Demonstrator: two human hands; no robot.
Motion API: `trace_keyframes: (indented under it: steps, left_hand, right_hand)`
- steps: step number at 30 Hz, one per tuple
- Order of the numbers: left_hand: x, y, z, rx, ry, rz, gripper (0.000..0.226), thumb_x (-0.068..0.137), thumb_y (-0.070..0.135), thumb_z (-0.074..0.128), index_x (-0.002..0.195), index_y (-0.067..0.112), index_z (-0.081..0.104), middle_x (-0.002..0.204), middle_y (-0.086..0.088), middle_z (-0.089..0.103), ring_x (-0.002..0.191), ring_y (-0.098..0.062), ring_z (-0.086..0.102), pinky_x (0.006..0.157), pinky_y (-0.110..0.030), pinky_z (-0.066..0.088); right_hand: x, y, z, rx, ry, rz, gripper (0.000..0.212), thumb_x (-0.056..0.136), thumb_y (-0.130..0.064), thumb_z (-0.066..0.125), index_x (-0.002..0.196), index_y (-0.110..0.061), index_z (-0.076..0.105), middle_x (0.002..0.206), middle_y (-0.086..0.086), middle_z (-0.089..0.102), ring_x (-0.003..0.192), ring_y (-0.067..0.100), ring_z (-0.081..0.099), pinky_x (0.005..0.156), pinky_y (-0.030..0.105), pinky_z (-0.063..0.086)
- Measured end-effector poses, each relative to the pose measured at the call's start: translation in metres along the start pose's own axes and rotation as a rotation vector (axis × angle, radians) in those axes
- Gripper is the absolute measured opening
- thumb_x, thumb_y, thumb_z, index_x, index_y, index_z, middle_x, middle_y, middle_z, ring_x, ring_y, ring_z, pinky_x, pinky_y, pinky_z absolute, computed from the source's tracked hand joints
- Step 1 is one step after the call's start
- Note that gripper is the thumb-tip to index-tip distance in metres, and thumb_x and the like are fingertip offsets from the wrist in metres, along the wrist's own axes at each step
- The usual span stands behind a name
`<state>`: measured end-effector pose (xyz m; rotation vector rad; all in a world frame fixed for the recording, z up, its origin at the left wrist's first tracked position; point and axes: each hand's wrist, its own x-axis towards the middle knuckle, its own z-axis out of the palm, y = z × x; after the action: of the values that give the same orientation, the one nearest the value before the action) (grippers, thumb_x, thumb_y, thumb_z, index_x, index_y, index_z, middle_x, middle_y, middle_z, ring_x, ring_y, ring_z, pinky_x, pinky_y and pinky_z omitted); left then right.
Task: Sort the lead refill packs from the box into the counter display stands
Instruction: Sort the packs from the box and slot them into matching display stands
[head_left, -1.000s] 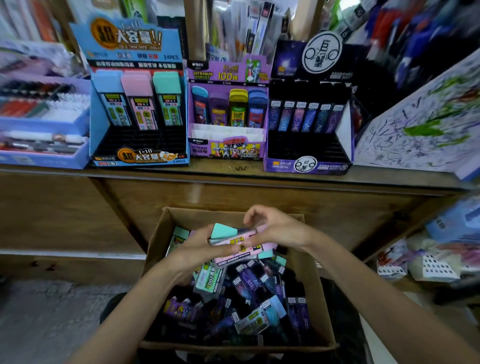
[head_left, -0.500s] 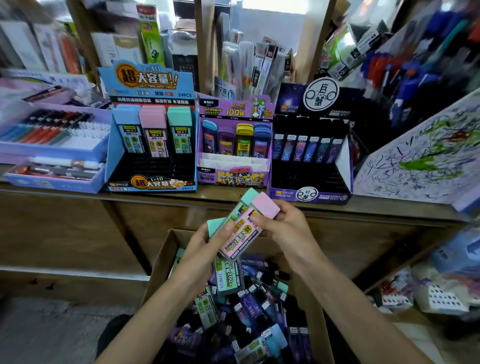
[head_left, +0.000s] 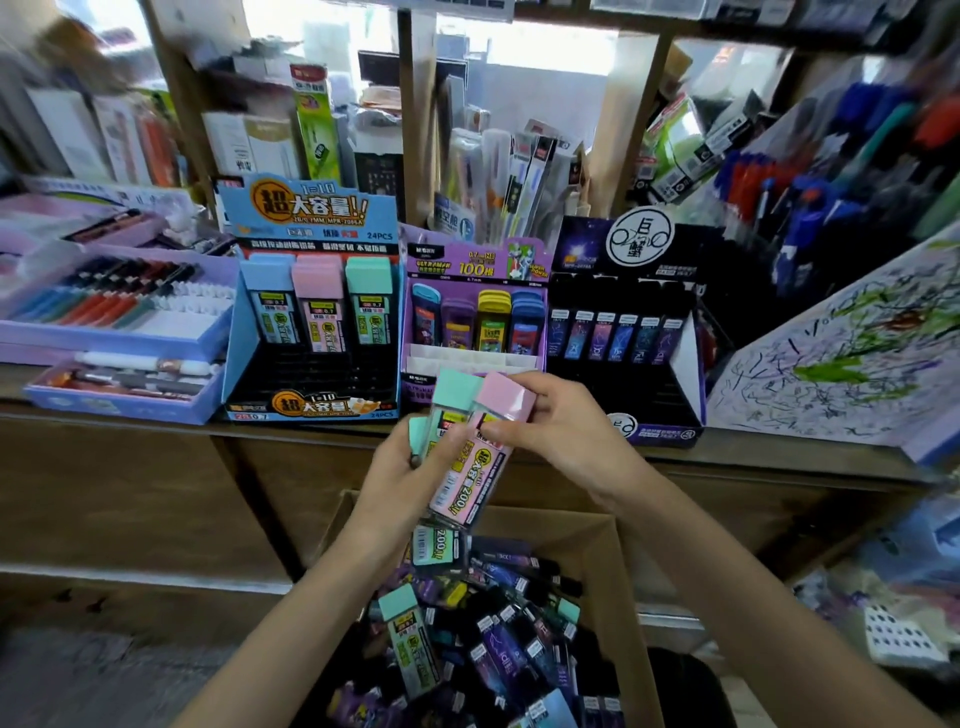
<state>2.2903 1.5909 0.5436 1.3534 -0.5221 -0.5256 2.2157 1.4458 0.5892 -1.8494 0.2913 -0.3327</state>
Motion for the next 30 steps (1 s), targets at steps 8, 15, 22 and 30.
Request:
trace_keyframes:
  steps: [8,15,22,30]
  left_hand:
    - [0.003,0.028,-0.073,0.030,0.231,0.084,0.031,0.078,0.040,0.055,0.094,0.014,0.058,0.069,-0.002,0.070,0.058,-0.011,0.066,0.049,-0.022,0.051]
    - [-0.009,0.043,-0.139,0.085,0.434,0.102,0.037,0.074,0.050,0.058,0.094,0.019,0.062,0.072,-0.001,0.071,0.060,-0.012,0.066,0.050,-0.024,0.052]
    - [-0.019,0.044,-0.165,0.086,0.499,0.123,0.027,0.076,0.046,0.058,0.090,0.024,0.064,0.070,0.004,0.071,0.058,-0.007,0.066,0.047,-0.020,0.051]
    - [-0.016,0.040,-0.172,0.104,0.472,0.118,0.031,0.076,0.046,0.057,0.093,0.020,0.063,0.073,0.000,0.070,0.060,-0.010,0.065,0.049,-0.021,0.053]
  right_hand:
    - [0.049,-0.050,0.003,0.054,-0.061,-0.032,0.020,0.086,-0.004,0.063,0.096,-0.021,0.059,0.088,0.002,0.069,0.070,0.010,0.067,0.051,0.020,0.052]
    - [0.121,-0.092,0.056,-0.239,0.058,-0.275,0.017,0.085,-0.007,0.064,0.102,-0.010,0.062,0.094,0.001,0.063,0.074,0.014,0.060,0.066,0.031,0.055]
    - [0.158,-0.078,0.099,-0.573,0.064,-0.367,0.026,0.085,-0.015,0.066,0.109,-0.006,0.064,0.113,0.011,0.065,0.105,0.028,0.056,0.085,0.036,0.040]
    - [0.161,-0.072,0.104,-0.712,-0.041,-0.378,0.036,0.085,-0.017,0.068,0.118,-0.006,0.062,0.123,0.012,0.062,0.115,0.029,0.053,0.095,0.034,0.039]
